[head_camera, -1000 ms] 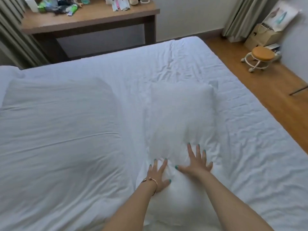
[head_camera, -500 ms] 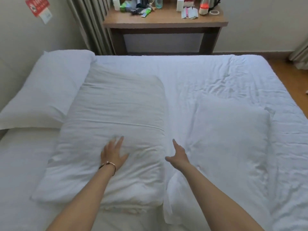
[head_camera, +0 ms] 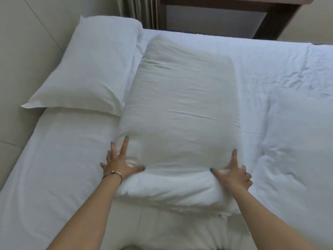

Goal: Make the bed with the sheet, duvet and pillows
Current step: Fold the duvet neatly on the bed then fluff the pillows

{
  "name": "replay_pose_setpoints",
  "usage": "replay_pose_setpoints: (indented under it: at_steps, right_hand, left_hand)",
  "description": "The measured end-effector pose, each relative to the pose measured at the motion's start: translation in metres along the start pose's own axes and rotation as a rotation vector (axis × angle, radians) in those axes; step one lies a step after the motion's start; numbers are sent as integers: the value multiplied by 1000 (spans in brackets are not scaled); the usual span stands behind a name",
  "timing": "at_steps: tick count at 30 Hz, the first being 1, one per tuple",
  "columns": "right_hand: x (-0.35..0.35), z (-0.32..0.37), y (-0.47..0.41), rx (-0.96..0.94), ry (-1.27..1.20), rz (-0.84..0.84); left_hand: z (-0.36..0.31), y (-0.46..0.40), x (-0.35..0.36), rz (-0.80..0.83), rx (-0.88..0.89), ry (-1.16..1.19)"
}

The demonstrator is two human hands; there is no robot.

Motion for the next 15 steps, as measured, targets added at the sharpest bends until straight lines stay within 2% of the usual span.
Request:
replay_pose_setpoints:
  at_steps: [3,8,12,15]
  right_hand:
    - [17,-3,5,101,-85,-15]
    - [26,-20,4,8,-303,75]
    - [34,-28,-8,-8,-142,81]
    - [44,-27,-16,-11,-195,-7]
  left_hand:
    - [16,-11,7,15,74,89]
    - [30,-31,24,13,198,230]
    - [42,-38,39,-48,321,284]
    - [46,-45,46,-89,344,307]
Point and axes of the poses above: each hand's wrist, its own y-axis away from the middle knuckle, its own x-axis out of the palm, z = x × y, the point moved 2 cm from there along -y, towards the middle knuckle, and after that the axes turned 8 degrees about -y, right-handed, at the moved point
